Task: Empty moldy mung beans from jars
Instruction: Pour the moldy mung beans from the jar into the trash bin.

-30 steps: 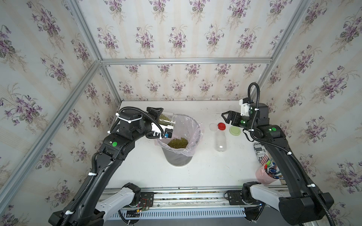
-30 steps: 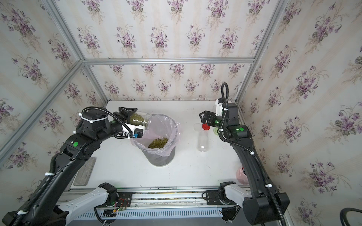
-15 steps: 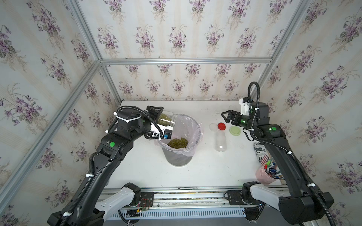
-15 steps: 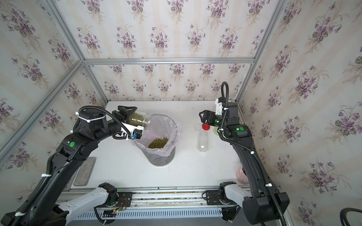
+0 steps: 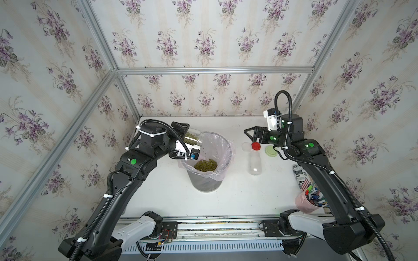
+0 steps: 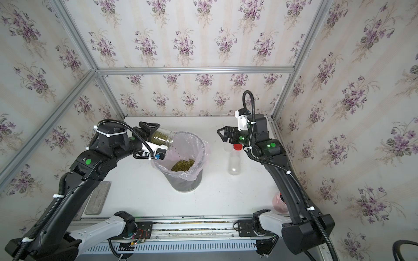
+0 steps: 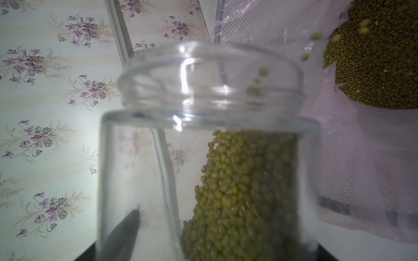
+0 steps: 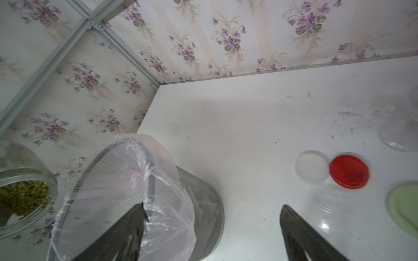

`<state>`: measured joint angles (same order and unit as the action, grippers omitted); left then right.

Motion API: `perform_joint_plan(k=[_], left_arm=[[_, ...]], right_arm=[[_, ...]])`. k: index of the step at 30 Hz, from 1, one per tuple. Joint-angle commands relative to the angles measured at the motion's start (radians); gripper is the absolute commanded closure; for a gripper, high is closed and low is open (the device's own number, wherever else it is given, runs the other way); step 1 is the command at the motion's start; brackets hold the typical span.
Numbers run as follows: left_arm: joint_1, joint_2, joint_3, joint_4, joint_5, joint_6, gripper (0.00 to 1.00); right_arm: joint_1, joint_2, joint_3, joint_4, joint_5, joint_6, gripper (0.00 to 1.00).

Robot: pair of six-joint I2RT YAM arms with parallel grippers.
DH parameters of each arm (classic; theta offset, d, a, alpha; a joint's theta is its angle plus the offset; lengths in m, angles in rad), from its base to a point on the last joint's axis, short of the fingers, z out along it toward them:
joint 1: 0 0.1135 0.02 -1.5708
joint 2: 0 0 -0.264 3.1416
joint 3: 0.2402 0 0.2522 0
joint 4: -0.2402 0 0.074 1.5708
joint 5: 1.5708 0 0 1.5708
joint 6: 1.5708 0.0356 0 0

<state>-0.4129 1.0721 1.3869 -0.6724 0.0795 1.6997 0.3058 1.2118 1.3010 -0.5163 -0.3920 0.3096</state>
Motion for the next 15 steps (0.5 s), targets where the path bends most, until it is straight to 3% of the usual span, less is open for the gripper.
perform_joint_plan(k=[1,9,15], left_arm=[[0.001,0.002,0.018,0.050,-0.010,0.068,1.00],[0.000,0.024,0.063,0.029,-0.008,0.101,1.00],[-0.009,0.063,0.098,-0.003,-0.087,0.172,1.00]], right_arm=[[0.007,0.019,0.014,0.068,-0.118,-0.021,0.10],[0.038,0.059,0.110,0.143,-0.301,-0.041,0.09],[0.056,0.094,0.146,0.258,-0.478,-0.011,0.09]])
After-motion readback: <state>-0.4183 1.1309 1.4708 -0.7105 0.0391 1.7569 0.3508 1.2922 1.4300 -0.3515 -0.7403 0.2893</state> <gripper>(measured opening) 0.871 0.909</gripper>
